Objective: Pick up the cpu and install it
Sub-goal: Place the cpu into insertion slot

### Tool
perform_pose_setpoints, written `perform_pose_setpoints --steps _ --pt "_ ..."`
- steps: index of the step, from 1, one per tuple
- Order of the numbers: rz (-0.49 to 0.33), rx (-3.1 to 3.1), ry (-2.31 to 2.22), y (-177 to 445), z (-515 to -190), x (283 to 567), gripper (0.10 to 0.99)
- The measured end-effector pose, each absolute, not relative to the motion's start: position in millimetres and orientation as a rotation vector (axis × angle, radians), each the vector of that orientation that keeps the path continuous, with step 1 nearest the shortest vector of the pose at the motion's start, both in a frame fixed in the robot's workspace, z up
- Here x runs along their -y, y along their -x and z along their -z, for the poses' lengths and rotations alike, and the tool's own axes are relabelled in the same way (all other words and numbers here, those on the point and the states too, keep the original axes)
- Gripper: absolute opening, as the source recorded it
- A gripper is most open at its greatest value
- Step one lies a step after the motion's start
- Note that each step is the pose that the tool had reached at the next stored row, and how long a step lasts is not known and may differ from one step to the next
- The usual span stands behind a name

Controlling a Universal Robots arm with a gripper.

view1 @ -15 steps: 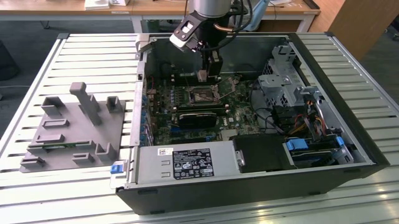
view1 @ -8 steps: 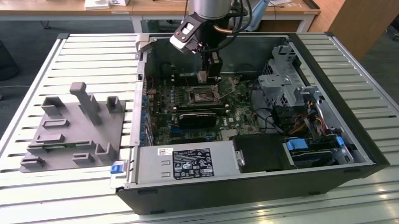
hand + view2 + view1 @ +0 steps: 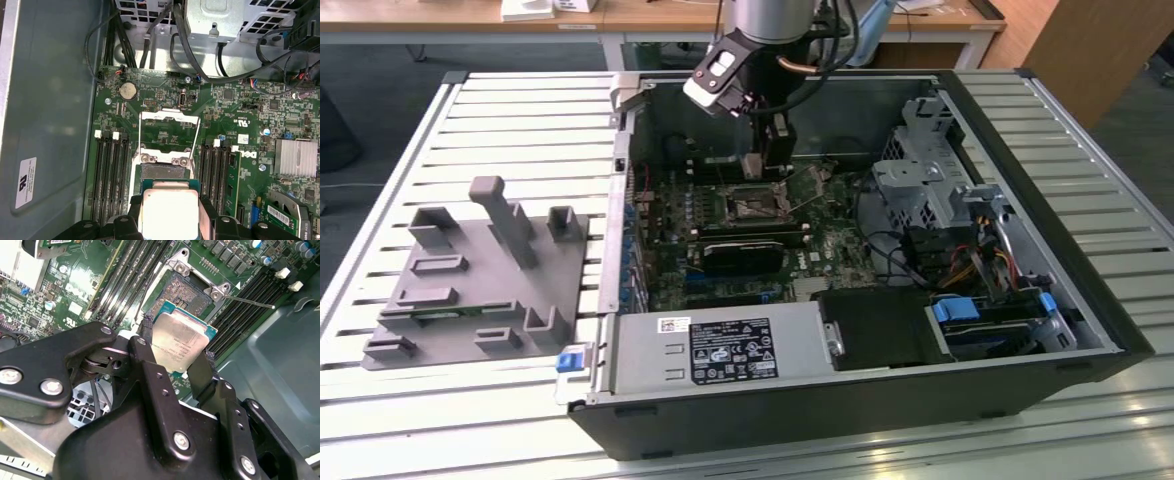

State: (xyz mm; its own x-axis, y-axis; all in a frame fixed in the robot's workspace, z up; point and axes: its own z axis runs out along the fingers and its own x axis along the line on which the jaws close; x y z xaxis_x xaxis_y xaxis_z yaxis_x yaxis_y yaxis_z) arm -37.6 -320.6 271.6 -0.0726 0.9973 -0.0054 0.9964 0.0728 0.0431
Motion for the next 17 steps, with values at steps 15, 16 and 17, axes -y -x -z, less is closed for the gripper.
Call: perform_pose_setpoints --steps 15,16,17 --pt "-0.043 -2.257 -2.136 37.6 -261.4 320.4 0.529" --pt "-0.043 -2.257 -2.136 37.6 -260.5 320.4 0.529" --pt "-0.043 -2.257 -2.136 37.6 -259.7 320.4 0.529"
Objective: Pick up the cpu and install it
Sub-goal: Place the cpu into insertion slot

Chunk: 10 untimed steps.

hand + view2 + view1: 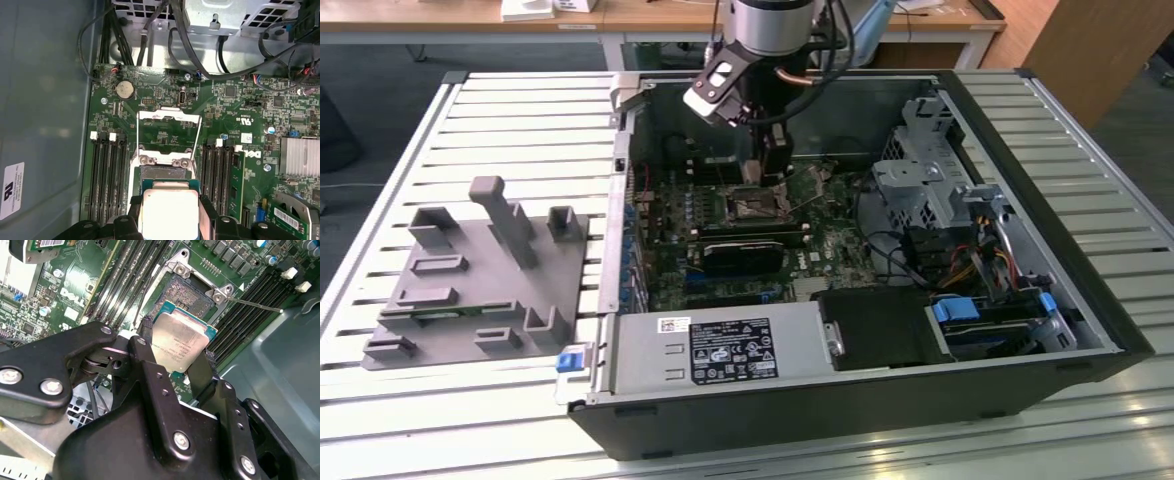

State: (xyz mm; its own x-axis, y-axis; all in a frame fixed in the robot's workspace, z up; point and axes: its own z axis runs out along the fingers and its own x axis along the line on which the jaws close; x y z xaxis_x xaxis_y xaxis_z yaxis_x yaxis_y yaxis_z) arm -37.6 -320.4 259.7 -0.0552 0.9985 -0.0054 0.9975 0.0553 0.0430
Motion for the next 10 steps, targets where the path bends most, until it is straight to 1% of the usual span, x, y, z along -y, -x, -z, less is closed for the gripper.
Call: perform_pose_setpoints --steps 10 --pt "-0.043 -2.257 -2.136 37.6 -252.6 320.4 0.529"
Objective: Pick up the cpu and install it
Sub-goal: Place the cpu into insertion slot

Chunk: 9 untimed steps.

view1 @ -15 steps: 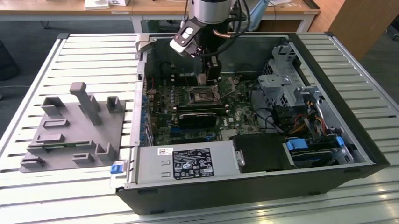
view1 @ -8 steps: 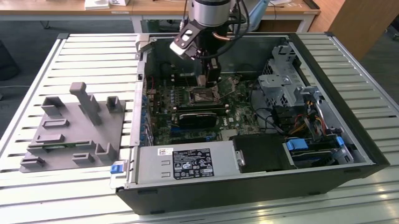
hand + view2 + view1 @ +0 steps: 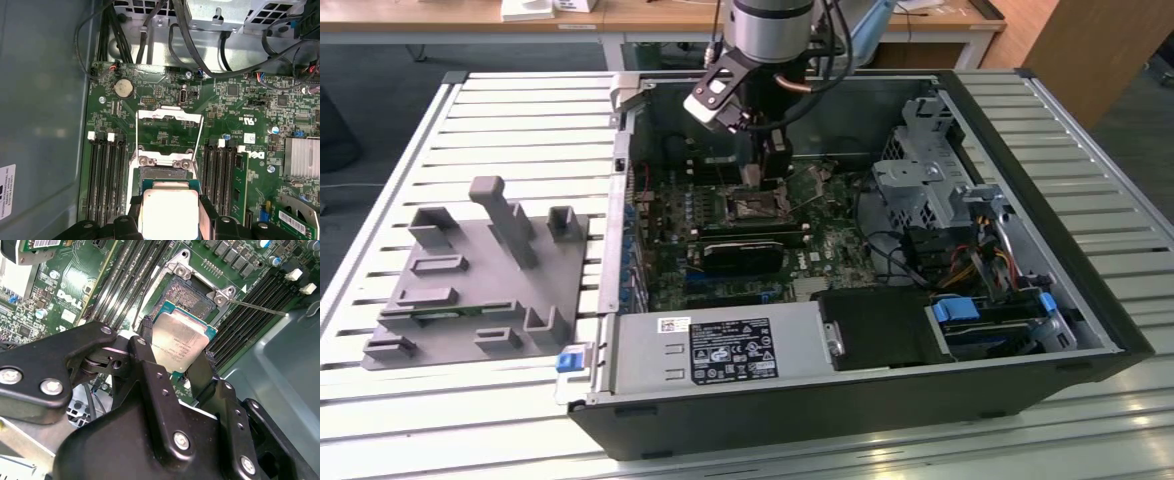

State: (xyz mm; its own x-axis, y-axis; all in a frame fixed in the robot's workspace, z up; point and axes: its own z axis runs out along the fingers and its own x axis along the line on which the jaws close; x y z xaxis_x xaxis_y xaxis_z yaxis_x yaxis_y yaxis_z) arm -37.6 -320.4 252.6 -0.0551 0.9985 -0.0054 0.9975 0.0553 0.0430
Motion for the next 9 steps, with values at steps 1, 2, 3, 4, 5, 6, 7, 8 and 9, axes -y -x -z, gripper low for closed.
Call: perform_pose_setpoints --steps 1,2,3,4,5,6,7,8,9 --pt "-0.043 -2.257 -2.136 37.6 -252.3 320.4 0.529" --pt "-0.043 -2.257 -2.136 37.6 -251.9 320.4 0.529" --pt "-0.043 -2.257 -2.136 37.6 -251.6 320.4 0.529" --pt "-0.043 -2.258 -2.136 37.6 -251.3 320.4 0.529" --pt "-0.043 -2.257 -2.136 37.6 -251.0 320.4 0.529" --pt "-0.043 -2.257 -2.136 37.6 -250.7 320.4 0.529" --pt "-0.042 -2.257 -2.136 37.6 -250.5 320.4 0.529" --pt "-0.043 -2.257 -2.136 37.6 -250.4 320.5 0.529" --pt "-0.043 -2.257 -2.136 37.6 -250.1 320.4 0.529"
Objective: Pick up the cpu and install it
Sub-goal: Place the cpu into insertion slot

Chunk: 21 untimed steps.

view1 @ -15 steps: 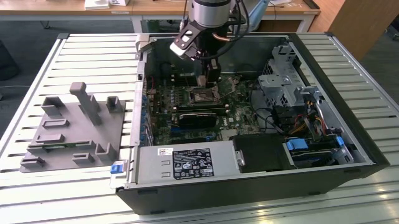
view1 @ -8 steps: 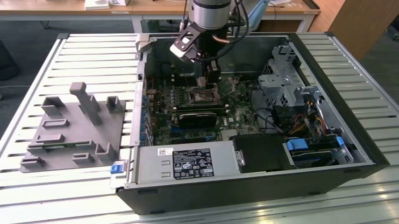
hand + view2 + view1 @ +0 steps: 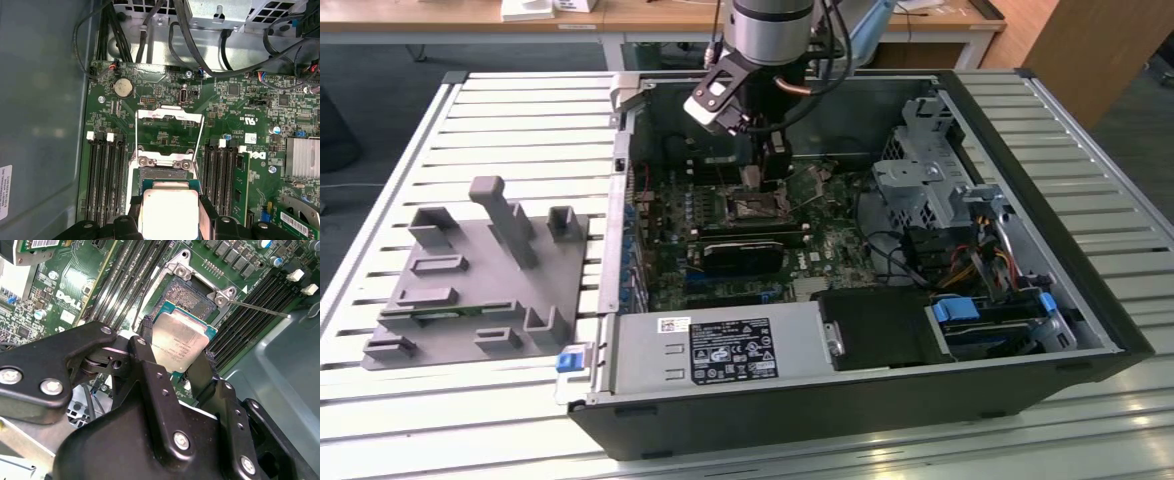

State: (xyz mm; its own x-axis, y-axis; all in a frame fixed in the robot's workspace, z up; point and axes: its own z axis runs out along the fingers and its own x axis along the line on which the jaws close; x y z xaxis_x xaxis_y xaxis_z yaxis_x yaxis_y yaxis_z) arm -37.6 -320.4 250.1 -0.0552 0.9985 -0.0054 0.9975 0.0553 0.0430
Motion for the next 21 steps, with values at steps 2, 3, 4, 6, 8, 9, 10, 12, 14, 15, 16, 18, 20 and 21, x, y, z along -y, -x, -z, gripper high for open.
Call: perform_pose_setpoints --steps 2,3,4,6,8,9,10,12,14,15,16,18,20,21 --pt "-0.043 -2.257 -2.136 37.6 -249.8 320.4 0.529" --pt "-0.043 -2.257 -2.136 37.6 -249.7 320.4 0.529" --pt "-0.043 -2.257 -2.136 37.6 -249.5 320.4 0.529" --pt "-0.043 -2.257 -2.136 37.6 -249.2 320.4 0.529" --pt "-0.043 -2.258 -2.136 37.6 -248.6 320.4 0.529" --pt "-0.043 -2.257 -2.136 37.6 -248.4 320.4 0.529" --pt "-0.043 -2.257 -2.136 37.6 -248.3 320.4 0.529" --pt "-0.045 -2.256 -2.135 37.7 -247.7 320.4 0.529" --pt "-0.046 -2.256 -2.134 37.6 -246.8 320.4 0.529" --pt "-0.046 -2.256 -2.134 37.6 -246.3 320.4 0.529" --pt "-0.046 -2.256 -2.134 37.6 -245.8 320.4 0.529" --pt "-0.046 -2.255 -2.135 37.6 -244.9 320.4 0.529" --pt "-0.046 -2.251 -2.139 37.6 -243.9 320.4 0.529" --pt "-0.046 -2.247 -2.143 37.6 -243.4 320.4 0.529"
